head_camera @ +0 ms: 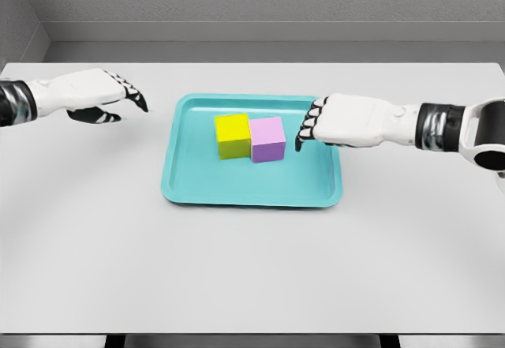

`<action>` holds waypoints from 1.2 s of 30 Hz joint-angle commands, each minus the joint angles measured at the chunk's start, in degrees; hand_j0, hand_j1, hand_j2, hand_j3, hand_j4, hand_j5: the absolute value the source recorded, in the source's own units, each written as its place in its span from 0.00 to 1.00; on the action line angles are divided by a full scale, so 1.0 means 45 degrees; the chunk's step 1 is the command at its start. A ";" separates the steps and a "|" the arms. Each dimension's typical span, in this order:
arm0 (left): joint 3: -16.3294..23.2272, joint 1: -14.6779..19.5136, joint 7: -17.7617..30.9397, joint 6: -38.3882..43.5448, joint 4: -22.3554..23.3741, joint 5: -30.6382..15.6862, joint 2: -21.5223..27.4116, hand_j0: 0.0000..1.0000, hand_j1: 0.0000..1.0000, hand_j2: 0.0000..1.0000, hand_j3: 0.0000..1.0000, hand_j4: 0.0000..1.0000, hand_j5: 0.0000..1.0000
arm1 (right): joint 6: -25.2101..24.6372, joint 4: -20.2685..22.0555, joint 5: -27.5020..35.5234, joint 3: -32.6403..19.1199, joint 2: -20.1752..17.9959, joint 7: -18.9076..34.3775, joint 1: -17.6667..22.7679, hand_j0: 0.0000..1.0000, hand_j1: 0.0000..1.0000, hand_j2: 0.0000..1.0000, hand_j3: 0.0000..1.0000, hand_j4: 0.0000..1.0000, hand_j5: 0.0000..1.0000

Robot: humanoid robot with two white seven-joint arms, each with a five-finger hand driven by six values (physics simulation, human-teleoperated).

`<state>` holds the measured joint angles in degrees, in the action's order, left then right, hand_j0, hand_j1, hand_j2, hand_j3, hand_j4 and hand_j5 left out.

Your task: Push two cubes

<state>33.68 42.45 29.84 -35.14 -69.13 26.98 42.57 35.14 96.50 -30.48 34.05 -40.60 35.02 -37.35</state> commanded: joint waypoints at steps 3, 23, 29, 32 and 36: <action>-0.0004 0.0000 -0.0049 0.0031 -0.0009 -0.0527 0.0697 0.67 0.67 0.67 0.67 0.67 0.67 | -0.0031 0.0431 0.0484 0.1026 0.0037 -0.0004 -0.0039 0.62 0.62 0.62 0.62 0.62 0.62; -0.0004 -0.0020 -0.0088 0.0031 0.0186 -0.1426 0.1282 1.00 1.00 1.00 1.00 1.00 1.00 | -0.0031 -0.2244 0.0289 0.2217 0.1580 -0.0004 -0.0195 0.60 0.60 0.60 0.60 0.60 0.60; 0.0016 -0.0020 -0.0069 0.0031 0.0284 -0.1367 0.1361 1.00 1.00 1.00 1.00 1.00 1.00 | -0.0031 -0.3123 0.0016 0.2452 0.2068 -0.0004 -0.0371 0.60 0.60 0.60 0.60 0.60 0.60; 0.0016 -0.0020 -0.0069 0.0031 0.0323 -0.1367 0.1361 1.00 1.00 1.00 1.00 1.00 1.00 | -0.0031 -0.3162 -0.0063 0.2452 0.2088 -0.0004 -0.0390 0.60 0.60 0.60 0.60 0.60 0.60; -0.0004 -0.0020 -0.0069 0.0031 0.0323 -0.1387 0.1361 1.00 1.00 1.00 1.00 1.00 1.00 | -0.0031 -0.3221 -0.0278 0.2452 0.2263 -0.0004 -0.0449 0.60 0.60 0.60 0.60 0.60 0.60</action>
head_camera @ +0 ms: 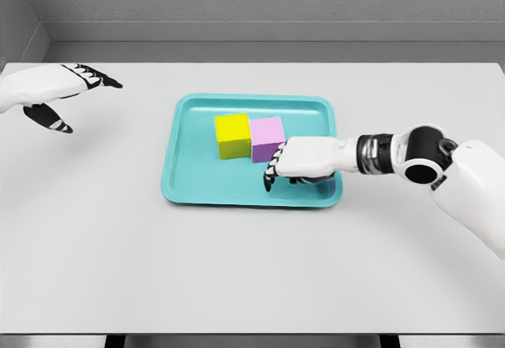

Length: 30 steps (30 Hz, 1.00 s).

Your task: Push two cubes

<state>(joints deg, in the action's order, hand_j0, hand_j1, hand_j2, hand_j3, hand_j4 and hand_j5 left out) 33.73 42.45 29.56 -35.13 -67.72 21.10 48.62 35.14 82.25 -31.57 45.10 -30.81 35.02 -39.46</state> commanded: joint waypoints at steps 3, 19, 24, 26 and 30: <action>-0.0016 0.0000 -0.0006 0.0030 0.0009 -0.0079 0.0016 1.00 1.00 1.00 1.00 1.00 1.00 | -0.0032 -0.0369 -0.0054 -0.0003 0.0342 -0.0004 -0.0137 0.60 0.60 0.60 0.60 0.60 0.60; -0.0035 0.0000 -0.0006 0.0030 0.0146 -0.0098 0.0016 1.00 1.00 1.00 1.00 1.00 1.00 | -0.0032 -0.0798 -0.0308 0.0017 0.0713 -0.0004 -0.0293 0.60 0.60 0.60 0.60 0.60 0.60; -0.0035 0.0020 -0.0006 0.0030 0.0146 -0.0118 0.0016 1.00 1.00 1.00 1.00 1.00 1.00 | -0.0032 -0.0798 -0.0327 0.0017 0.0733 -0.0004 -0.0332 0.60 0.60 0.60 0.60 0.60 0.60; -0.0035 0.0020 -0.0006 0.0030 0.0126 -0.0118 0.0016 1.00 1.00 1.00 1.00 1.00 1.00 | -0.0032 -0.0818 -0.0327 0.0017 0.0733 -0.0004 -0.0332 0.60 0.60 0.60 0.60 0.60 0.60; -0.0016 0.0039 -0.0006 0.0030 0.0126 -0.0137 0.0016 1.00 1.00 1.00 1.00 1.00 1.00 | -0.0032 -0.0837 -0.0366 0.0017 0.0909 -0.0004 -0.0332 0.60 0.60 0.60 0.60 0.60 0.60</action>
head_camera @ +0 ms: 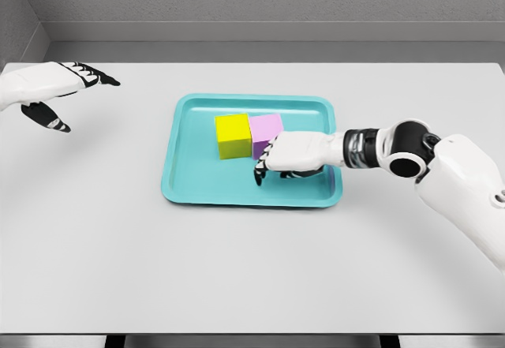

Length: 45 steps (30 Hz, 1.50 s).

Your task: Push two cubes

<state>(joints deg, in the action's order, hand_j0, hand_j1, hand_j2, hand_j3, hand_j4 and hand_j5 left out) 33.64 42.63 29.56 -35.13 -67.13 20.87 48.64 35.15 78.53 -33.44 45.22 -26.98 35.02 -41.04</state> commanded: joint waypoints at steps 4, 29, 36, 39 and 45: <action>-0.0014 0.0020 -0.0007 0.0029 -0.0005 -0.0087 0.0012 1.00 1.00 1.00 1.00 1.00 1.00 | -0.0033 -0.0068 -0.0089 -0.0009 0.0155 -0.0004 0.0000 0.60 0.60 0.60 0.60 0.60 0.60; -0.0072 0.0020 -0.0007 0.0029 -0.0005 -0.0087 0.0227 1.00 1.00 1.00 1.00 1.00 1.00 | -0.0033 -0.0127 -0.0265 0.0362 0.0312 -0.0004 -0.0039 0.60 0.60 0.60 0.60 0.60 0.60; -0.0072 0.0039 -0.0007 0.0029 -0.0025 -0.0106 0.0227 1.00 1.00 1.00 1.00 1.00 1.00 | -0.0033 0.3310 0.0633 0.0147 -0.2519 -0.0004 0.0215 0.60 0.60 0.60 0.60 0.60 0.60; -0.0073 0.0039 -0.0007 0.0029 -0.0025 -0.0087 0.0246 1.00 1.00 1.00 1.00 1.00 1.00 | -0.0033 0.4737 0.1707 -0.1102 -0.4608 -0.0004 0.0664 0.62 0.62 0.62 0.62 0.62 0.62; -0.0072 0.0020 -0.0026 0.0029 -0.0044 -0.0106 0.0539 1.00 1.00 1.00 1.00 1.00 1.00 | -0.0033 0.4659 0.5048 -0.4970 -0.7910 -0.0004 0.1855 0.99 0.99 0.99 0.99 0.99 0.99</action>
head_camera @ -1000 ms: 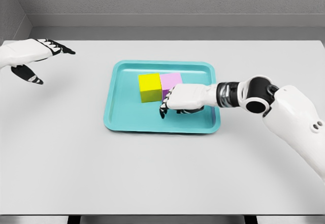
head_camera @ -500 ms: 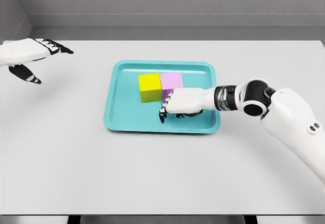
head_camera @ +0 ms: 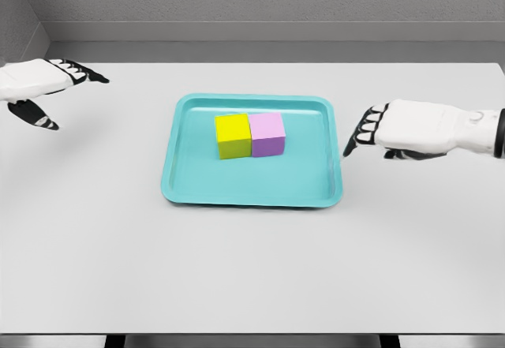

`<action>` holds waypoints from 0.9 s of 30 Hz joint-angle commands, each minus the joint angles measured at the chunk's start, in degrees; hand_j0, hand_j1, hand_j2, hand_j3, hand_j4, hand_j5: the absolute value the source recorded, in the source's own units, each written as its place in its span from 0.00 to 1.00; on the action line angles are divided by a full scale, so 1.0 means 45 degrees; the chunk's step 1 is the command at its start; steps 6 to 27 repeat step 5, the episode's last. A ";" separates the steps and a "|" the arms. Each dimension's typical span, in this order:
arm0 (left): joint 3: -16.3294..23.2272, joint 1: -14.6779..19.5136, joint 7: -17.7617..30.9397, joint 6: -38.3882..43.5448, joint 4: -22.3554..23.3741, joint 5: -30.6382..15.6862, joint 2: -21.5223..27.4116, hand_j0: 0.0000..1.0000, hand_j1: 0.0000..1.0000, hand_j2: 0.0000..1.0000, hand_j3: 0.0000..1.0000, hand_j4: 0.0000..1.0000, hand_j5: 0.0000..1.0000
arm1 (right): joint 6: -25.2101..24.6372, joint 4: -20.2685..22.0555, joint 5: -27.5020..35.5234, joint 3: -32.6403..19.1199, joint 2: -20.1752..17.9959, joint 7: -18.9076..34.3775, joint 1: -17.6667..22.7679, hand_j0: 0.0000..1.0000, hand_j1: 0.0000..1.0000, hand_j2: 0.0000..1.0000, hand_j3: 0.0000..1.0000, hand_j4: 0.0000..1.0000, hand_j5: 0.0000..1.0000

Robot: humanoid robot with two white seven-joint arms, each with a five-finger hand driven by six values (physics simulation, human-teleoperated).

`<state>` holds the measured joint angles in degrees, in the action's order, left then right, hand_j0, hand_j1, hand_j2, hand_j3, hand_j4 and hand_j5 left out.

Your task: Push two cubes

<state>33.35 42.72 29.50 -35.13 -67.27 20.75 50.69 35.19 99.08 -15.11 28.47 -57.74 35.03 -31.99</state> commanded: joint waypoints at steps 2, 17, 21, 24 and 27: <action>-0.0009 0.0000 -0.0012 0.0030 -0.0013 -0.0080 0.0083 1.00 1.00 1.00 1.00 1.00 1.00 | -0.0041 -0.0902 0.0994 -0.1307 -0.1153 -0.0006 0.0118 1.00 1.00 1.00 1.00 1.00 1.00; -0.0009 0.0000 -0.0012 0.0030 -0.0013 -0.0080 0.0083 1.00 1.00 1.00 1.00 1.00 1.00 | -0.0041 -0.1529 0.0954 -0.1229 -0.1153 -0.0006 0.0156 1.00 1.00 1.00 1.00 1.00 1.00; -0.0009 0.0000 -0.0012 0.0030 -0.0013 -0.0080 0.0083 1.00 1.00 1.00 1.00 1.00 1.00 | -0.0041 -0.1529 0.0954 -0.1229 -0.1153 -0.0006 0.0156 1.00 1.00 1.00 1.00 1.00 1.00; -0.0009 0.0000 -0.0012 0.0030 -0.0013 -0.0080 0.0083 1.00 1.00 1.00 1.00 1.00 1.00 | -0.0041 -0.1529 0.0954 -0.1229 -0.1153 -0.0006 0.0156 1.00 1.00 1.00 1.00 1.00 1.00; -0.0009 0.0000 -0.0012 0.0030 -0.0013 -0.0080 0.0083 1.00 1.00 1.00 1.00 1.00 1.00 | -0.0041 -0.1529 0.0954 -0.1229 -0.1153 -0.0006 0.0156 1.00 1.00 1.00 1.00 1.00 1.00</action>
